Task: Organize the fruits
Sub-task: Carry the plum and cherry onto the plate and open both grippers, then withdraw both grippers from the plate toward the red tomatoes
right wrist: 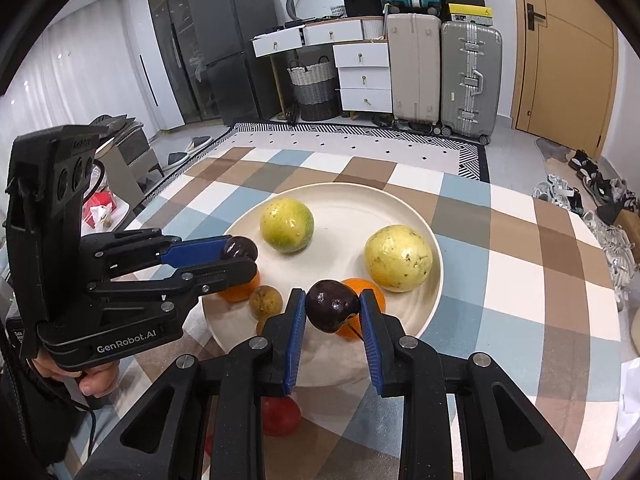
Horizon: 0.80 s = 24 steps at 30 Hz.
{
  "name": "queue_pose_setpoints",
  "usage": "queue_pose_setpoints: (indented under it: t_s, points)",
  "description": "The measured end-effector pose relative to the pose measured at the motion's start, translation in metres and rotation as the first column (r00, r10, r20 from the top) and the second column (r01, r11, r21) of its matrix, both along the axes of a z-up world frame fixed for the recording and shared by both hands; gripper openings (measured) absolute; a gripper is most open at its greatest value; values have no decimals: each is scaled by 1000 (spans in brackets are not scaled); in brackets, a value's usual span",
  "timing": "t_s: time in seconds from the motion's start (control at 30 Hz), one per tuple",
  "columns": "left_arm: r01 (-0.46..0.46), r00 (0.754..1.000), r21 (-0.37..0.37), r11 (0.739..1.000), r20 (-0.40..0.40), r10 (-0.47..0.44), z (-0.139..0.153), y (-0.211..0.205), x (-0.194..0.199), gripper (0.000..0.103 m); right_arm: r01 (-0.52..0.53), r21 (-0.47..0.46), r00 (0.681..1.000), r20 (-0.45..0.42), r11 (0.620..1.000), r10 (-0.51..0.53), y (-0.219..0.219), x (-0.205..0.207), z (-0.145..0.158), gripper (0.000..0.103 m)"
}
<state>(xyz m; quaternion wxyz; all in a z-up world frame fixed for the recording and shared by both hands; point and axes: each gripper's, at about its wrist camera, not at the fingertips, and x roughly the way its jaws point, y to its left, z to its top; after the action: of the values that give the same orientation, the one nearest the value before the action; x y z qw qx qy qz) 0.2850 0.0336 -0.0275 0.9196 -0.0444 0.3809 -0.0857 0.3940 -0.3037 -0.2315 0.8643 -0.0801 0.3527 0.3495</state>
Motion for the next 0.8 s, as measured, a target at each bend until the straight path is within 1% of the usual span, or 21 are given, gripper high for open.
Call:
queue_pose_setpoints:
  t_s: [0.23,0.43,0.5,0.53,0.57,0.6,0.63,0.67,0.7,0.73,0.77,0.8]
  points:
    - [-1,1000,10,1000,-2,1,0,-3,0,24,-5,-16,1000,-7,1000,5,6,0,-6,28]
    - [-6,1000,26,1000,-2,6,3,-7,-1,24,8,-12,1000,5,1000,-8,3,1,-3,35]
    - [-12,1000,28,1000,-5,12,2,-5,-2,27,12,-13,1000,8,1000,-12,2,1,-2,38]
    - [-15,1000,27,1000,-7,16,2,-4,-3,32,16,-12,1000,10,1000,-16,1,0,-1,40]
    - [-23,1000,27,999,-10,23,3,-3,-4,42,20,-10,1000,14,1000,-19,0,0,1,46]
    - [-33,999,29,999,-11,33,3,-2,-6,48,24,-9,1000,17,1000,-24,-1,-1,2,51]
    - [-43,999,33,999,-10,43,3,0,-8,62,30,-8,999,20,1000,-30,-2,-2,3,52]
    - [-57,998,39,998,0,57,5,1,-12,74,31,-10,999,20,999,-31,-3,-4,4,57]
    - [-65,998,42,997,10,65,6,3,-15,77,32,-13,999,21,999,-32,-4,-6,4,67]
    - [-70,997,44,997,22,69,8,4,-20,82,35,-11,999,26,999,-35,-6,-9,5,72]
    - [-70,997,45,997,27,69,10,4,-24,84,38,-7,999,29,999,-38,-7,-11,5,81]
    - [-70,997,47,996,29,69,12,5,-27,84,46,0,998,34,999,-45,-9,-13,6,84]
